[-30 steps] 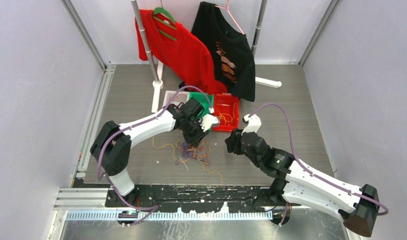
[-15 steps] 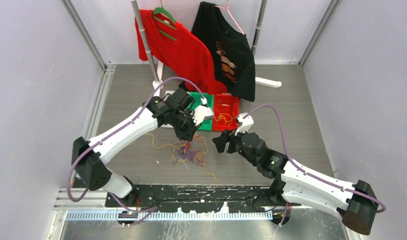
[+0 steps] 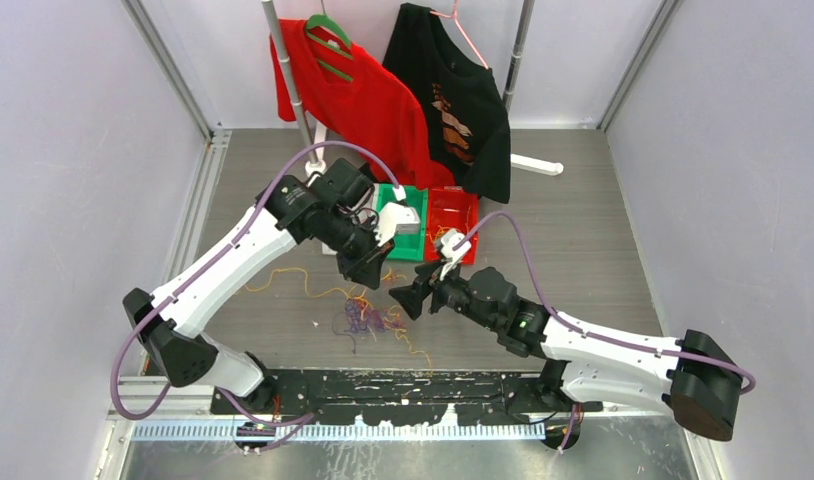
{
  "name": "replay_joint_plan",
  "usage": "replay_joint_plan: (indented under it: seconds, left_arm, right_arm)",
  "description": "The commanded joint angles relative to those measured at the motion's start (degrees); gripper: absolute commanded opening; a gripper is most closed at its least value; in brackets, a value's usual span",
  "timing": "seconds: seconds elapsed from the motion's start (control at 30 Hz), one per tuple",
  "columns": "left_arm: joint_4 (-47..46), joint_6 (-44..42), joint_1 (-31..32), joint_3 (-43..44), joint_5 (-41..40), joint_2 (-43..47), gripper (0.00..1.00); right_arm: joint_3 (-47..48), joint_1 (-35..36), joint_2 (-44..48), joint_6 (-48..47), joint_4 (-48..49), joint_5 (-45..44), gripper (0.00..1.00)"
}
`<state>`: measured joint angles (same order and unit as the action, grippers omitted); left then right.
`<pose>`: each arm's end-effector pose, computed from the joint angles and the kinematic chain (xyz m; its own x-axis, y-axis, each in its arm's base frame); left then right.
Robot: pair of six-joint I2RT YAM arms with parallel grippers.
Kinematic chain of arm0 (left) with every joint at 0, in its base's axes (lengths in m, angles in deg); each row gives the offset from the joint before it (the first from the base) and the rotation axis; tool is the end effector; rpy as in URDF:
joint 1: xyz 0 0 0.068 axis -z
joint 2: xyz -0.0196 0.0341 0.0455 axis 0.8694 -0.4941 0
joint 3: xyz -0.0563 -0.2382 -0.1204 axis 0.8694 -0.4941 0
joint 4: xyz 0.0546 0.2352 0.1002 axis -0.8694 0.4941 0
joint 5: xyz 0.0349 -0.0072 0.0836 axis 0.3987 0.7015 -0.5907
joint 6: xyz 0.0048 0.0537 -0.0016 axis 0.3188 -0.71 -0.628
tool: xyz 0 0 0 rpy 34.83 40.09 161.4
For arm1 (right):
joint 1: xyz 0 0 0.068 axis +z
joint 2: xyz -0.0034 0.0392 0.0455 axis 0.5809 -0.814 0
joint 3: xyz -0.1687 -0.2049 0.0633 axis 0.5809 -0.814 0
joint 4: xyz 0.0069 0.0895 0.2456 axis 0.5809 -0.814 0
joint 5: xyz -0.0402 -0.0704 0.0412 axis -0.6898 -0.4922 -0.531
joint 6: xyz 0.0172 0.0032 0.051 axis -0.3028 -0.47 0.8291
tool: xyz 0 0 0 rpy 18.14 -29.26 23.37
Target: Untangle the cables
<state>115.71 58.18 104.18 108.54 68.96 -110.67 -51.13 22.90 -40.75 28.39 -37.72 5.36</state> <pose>0.1834 -0.2005 0.3731 -0.4057 0.7315 -0.5481 0.9111 0.2756 -0.3066 0.1183 0.1845 0.2488 -0.3030 0.0800 -0.9496 -0.7294 0.6219 0.2851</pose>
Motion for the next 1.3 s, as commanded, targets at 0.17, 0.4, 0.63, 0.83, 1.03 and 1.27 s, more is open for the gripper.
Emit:
replay_joint_plan:
  seconds: [0.17, 0.4, 0.63, 0.83, 1.03, 1.27]
  left_arm:
    - [7.9, -4.2, -0.4, 5.8, 9.2, -1.3, 0.00]
    - [13.4, -6.6, -0.4, 13.2, 12.8, -2.4, 0.00]
    - [18.6, -9.6, -1.3, 23.1, 11.3, -2.3, 0.00]
    - [20.8, -10.4, -1.7, 32.4, 8.5, -3.4, 0.00]
    - [21.8, -10.2, -1.8, 41.9, 6.0, -4.8, 0.00]
    - [15.9, -11.8, -1.8, 42.9, -3.3, -2.2, 0.00]
  right_arm:
    - [7.7, 2.0, -6.1, -8.5, 8.3, -1.9, 0.83]
    - [6.2, 2.1, -12.7, -8.7, 12.3, -10.7, 0.80]
    - [-4.7, 2.1, -8.6, -1.5, 17.9, -17.2, 0.80]
    - [-9.4, 2.1, -3.8, 2.5, 17.0, -20.6, 0.78]
    - [-11.7, 2.1, 0.6, 4.1, 13.0, -22.5, 0.78]
    - [-13.8, 2.4, 7.4, 5.3, 7.4, -23.8, 0.77]
